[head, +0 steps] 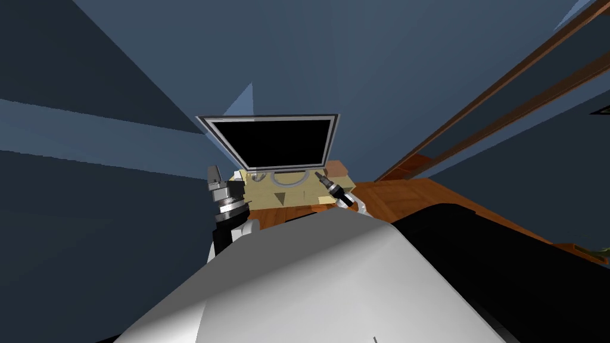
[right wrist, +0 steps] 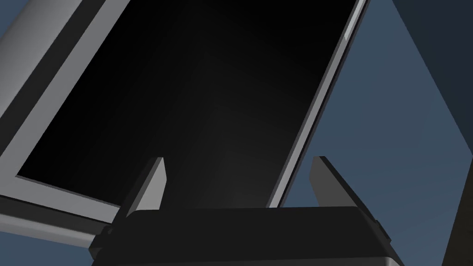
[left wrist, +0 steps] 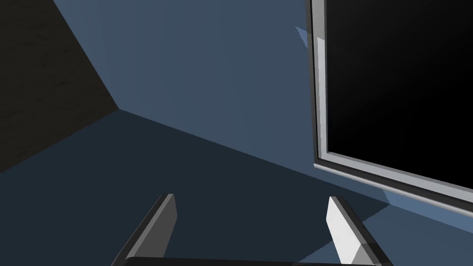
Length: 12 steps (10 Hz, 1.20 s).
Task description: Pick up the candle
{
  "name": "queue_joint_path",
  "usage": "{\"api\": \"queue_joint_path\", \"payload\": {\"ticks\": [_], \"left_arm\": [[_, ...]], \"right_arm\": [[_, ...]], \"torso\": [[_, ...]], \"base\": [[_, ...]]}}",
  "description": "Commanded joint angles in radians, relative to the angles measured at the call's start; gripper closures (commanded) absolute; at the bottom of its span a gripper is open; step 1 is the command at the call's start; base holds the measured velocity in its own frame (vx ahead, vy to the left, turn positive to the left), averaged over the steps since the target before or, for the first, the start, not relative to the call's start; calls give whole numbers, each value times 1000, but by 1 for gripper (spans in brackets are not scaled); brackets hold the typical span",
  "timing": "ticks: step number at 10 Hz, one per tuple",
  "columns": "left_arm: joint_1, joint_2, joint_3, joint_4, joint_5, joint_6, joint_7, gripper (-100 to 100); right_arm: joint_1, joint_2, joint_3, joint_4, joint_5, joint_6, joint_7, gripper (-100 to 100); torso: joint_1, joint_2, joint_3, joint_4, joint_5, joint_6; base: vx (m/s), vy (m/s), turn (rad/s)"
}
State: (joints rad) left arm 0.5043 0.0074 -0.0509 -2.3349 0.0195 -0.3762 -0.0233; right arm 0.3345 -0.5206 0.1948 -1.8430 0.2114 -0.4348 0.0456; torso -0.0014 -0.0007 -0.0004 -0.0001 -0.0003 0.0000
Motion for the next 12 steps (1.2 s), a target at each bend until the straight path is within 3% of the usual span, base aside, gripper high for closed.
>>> {"api": "queue_joint_path", "payload": {"ticks": [1,2,4,6,9,12], "left_arm": [[0,0,0,0,0,0,0,0],[0,0,0,0,0,0,0,0],[0,0,0,0,0,0,0,0],[0,0,0,0,0,0,0,0],[0,0,0,0,0,0,0,0],[0,0,0,0,0,0,0,0]], "right_arm": [[-9,-23,12,50,10,-9,0,-100],[-22,-67,39,76,31,-12,2,-100],[-22,-68,39,103,31,-12,2,-100],[-46,-144,96,180,72,-19,4,-100],[-58,-202,125,262,92,-24,4,-100],[-81,-289,184,357,130,-34,5,-100]], "torso": [[0,0,0,0,0,0],[0,0,0,0,0,1],[0,0,0,0,0,1],[0,0,0,0,0,0],[0,-1,0,0,0,0],[0,-1,0,0,0,1]], "base": [[-2,-12,92],[-5,-13,191],[-2,-11,44],[-1,-12,244],[3,-16,144],[7,-12,174]]}}
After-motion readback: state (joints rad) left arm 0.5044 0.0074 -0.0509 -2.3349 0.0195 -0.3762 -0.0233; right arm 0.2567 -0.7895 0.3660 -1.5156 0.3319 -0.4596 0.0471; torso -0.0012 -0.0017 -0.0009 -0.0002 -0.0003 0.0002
